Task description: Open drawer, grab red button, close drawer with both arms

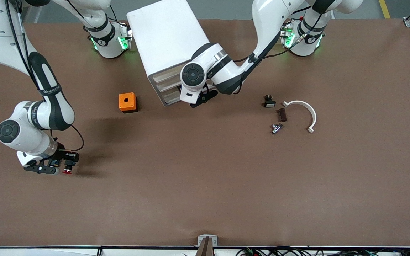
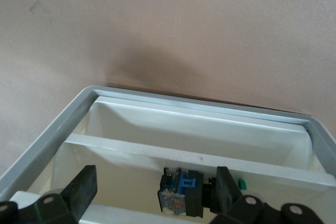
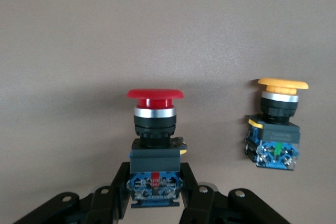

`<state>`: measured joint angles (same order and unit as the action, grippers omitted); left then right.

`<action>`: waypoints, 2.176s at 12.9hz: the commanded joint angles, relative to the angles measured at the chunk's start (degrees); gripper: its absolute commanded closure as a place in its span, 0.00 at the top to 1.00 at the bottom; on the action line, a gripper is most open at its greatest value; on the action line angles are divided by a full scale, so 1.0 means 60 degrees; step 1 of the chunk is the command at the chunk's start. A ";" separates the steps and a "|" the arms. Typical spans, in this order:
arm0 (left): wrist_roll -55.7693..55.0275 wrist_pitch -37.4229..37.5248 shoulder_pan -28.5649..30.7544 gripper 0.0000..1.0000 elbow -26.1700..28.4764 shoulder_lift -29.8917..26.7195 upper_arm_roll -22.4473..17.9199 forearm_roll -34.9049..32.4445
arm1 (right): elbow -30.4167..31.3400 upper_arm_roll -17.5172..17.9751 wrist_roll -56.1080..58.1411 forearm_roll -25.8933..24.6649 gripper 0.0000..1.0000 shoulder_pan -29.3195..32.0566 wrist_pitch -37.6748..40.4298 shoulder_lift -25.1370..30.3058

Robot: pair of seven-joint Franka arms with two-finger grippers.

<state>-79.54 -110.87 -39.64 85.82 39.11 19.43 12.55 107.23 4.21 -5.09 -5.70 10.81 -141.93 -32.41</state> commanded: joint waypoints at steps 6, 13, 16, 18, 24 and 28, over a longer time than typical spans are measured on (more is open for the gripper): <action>-0.1187 -0.0653 0.0350 1.00 0.0111 -0.0160 -0.0687 -0.0419 | -0.0118 0.0090 -0.0382 -0.0221 0.00 -0.0044 -0.0500 -0.0634; 0.0564 -0.0478 0.3248 1.00 -0.0447 -0.1243 -0.1305 -0.3279 | -0.0804 0.0075 -0.0515 -0.0265 1.00 -0.0205 0.0608 -0.0532; 0.2293 0.0195 0.4332 1.00 -0.0432 -0.1784 -0.1349 -0.3308 | -0.2047 0.0134 -0.0515 -0.0309 1.00 -0.0308 0.3110 -0.0094; 0.4092 0.0809 0.5109 1.00 -0.0461 -0.2471 -0.1320 -0.3294 | -0.2737 0.0148 -0.0457 -0.0295 1.00 -0.0527 0.4780 0.0418; 0.7757 0.2377 0.6503 1.00 -0.0344 -0.4566 -0.1305 -0.3177 | -0.2887 0.0675 -0.0339 -0.0105 1.00 -0.0616 0.7086 0.2468; 1.0289 0.3214 0.6928 1.00 0.0372 -0.6177 -0.1393 -0.3016 | -0.2930 0.1159 -0.0325 -0.0075 1.00 -0.0732 0.7762 0.3890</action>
<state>-24.82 -91.86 0.51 83.29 7.63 10.99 -6.20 88.17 10.15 -6.51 -5.96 6.31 -96.09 -13.29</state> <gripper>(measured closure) 0.000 0.000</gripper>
